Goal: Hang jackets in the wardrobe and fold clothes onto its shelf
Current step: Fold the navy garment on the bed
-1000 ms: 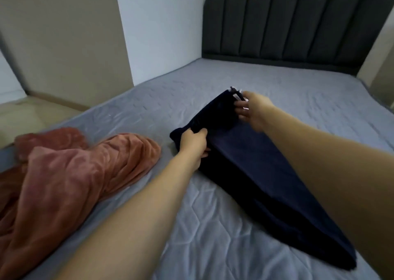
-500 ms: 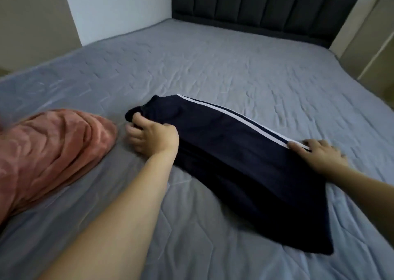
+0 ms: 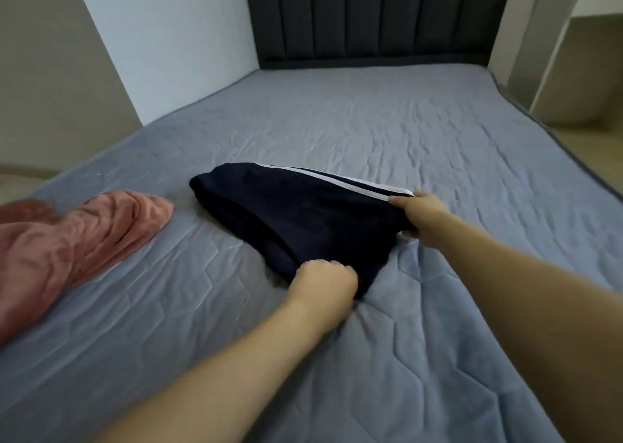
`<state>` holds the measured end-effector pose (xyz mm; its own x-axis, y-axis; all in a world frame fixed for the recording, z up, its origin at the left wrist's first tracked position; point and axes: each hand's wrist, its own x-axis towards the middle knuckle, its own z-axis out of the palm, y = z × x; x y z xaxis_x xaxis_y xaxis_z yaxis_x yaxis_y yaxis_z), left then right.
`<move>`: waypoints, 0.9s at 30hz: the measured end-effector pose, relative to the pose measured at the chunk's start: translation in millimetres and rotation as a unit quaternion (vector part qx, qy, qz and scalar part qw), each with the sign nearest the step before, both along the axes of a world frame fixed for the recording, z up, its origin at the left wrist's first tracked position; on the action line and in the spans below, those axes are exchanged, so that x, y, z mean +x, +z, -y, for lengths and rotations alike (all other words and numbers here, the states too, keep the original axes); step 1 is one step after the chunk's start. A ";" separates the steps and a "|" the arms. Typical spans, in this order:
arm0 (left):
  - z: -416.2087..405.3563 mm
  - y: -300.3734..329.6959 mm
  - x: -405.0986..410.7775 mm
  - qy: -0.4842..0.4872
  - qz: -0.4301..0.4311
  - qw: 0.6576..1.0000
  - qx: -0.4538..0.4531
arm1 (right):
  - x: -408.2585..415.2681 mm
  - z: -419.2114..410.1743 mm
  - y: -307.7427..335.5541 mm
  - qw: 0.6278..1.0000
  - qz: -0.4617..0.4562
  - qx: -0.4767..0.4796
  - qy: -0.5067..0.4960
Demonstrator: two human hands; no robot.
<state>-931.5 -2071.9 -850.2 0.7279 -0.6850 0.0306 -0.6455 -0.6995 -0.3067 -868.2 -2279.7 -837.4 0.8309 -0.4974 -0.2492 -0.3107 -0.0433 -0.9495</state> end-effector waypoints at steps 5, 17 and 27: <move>13.5 44.3 -59.7 -0.062 -0.180 0.978 -0.090 | -80.6 39.2 19.5 0.993 -0.001 0.065 -0.104; 18.2 49.7 -99.9 0.029 -0.475 0.751 -0.457 | -133.0 37.6 67.7 0.960 0.043 0.246 -0.128; -110.6 41.7 80.2 0.211 -0.450 0.528 -0.689 | 33.1 -98.5 102.2 0.998 0.034 -0.048 0.036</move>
